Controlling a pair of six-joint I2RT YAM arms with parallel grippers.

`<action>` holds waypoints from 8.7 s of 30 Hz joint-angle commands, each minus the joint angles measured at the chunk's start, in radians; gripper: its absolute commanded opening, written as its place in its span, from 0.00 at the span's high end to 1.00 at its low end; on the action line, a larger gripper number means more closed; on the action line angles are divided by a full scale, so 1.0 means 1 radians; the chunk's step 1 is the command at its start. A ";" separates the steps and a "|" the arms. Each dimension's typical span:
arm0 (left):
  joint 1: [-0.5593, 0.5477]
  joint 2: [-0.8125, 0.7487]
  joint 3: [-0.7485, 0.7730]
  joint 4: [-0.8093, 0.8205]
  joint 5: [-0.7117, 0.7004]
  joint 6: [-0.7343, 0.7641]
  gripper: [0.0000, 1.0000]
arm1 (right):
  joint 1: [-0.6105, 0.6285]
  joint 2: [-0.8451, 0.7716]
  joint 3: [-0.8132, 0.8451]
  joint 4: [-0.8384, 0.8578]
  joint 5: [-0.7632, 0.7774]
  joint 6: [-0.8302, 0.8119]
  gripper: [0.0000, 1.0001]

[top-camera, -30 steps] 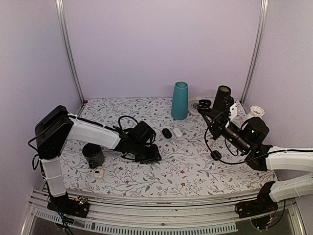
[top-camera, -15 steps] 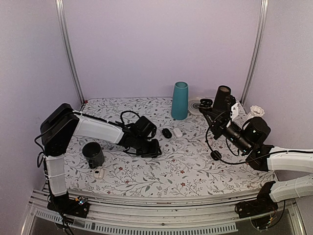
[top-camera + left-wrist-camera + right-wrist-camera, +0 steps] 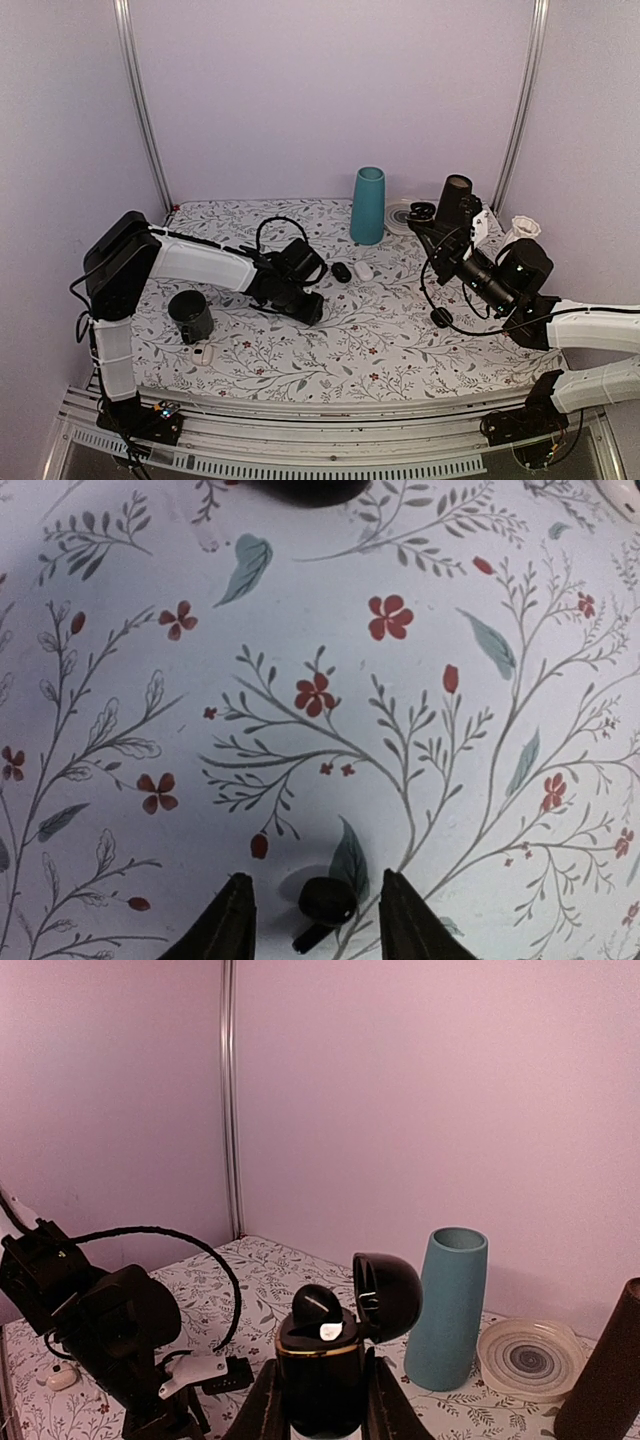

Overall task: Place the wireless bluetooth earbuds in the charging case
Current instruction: Adjust the right earbud at the center of the board, then pick up the charging case from the center of the board, then insert the right earbud into the right side groove of the charging case.

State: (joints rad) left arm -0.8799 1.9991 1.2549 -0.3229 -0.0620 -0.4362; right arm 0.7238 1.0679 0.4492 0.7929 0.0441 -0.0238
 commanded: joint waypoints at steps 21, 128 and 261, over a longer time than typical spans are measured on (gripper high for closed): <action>-0.046 0.050 0.080 -0.085 -0.070 0.297 0.62 | -0.007 -0.026 -0.017 -0.014 0.023 0.018 0.96; -0.047 -0.008 0.214 -0.160 -0.004 0.233 0.93 | -0.007 0.080 -0.002 0.021 -0.041 0.087 0.96; -0.231 -0.338 0.048 0.701 -0.002 0.305 0.89 | 0.083 0.295 0.288 0.375 -0.303 0.252 0.97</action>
State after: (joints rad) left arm -1.0878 1.6371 1.3239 0.4557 -0.0624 -0.1425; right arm 0.8024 1.4052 0.6823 1.0958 -0.2749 0.2417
